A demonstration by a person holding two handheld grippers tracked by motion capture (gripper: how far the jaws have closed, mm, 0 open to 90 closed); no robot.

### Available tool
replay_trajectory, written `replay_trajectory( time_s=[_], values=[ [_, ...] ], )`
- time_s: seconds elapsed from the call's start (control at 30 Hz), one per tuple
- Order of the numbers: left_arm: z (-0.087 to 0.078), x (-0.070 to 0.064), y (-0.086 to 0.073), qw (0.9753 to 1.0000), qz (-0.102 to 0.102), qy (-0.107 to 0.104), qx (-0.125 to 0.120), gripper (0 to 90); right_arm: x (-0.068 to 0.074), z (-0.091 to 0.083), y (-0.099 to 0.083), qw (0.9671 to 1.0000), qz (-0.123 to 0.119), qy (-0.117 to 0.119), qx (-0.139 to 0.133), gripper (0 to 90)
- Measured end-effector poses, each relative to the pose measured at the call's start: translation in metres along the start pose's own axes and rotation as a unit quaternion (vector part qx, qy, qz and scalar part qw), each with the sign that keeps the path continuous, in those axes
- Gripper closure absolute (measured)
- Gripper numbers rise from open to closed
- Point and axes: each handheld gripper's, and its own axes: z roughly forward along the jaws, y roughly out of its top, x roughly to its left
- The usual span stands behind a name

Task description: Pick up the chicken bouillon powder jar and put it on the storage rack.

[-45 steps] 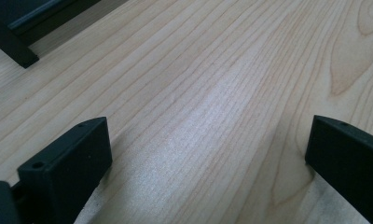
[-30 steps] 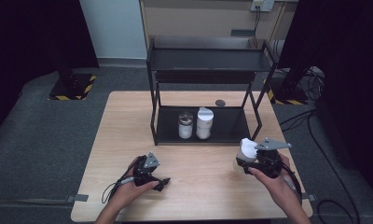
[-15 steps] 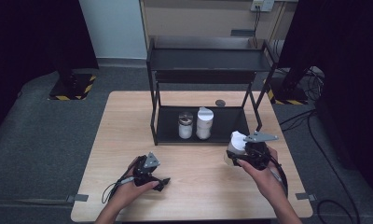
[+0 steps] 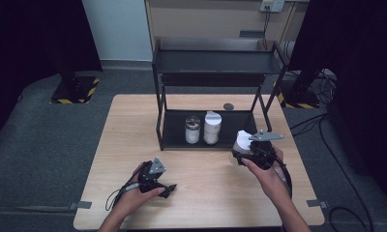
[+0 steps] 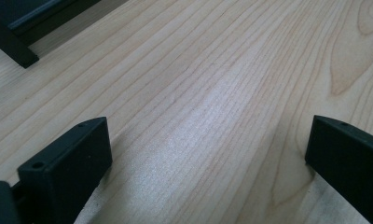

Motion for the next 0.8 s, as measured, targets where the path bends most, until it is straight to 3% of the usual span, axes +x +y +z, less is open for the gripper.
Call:
replay_trajectory(
  time_s=[0.8],
  values=[
    [0.000,0.000,0.000,1.0000,0.000,0.000,0.000,0.0,-0.011,0.037,0.016,0.9993,0.012,-0.035,0.000,31.4]
  ],
)
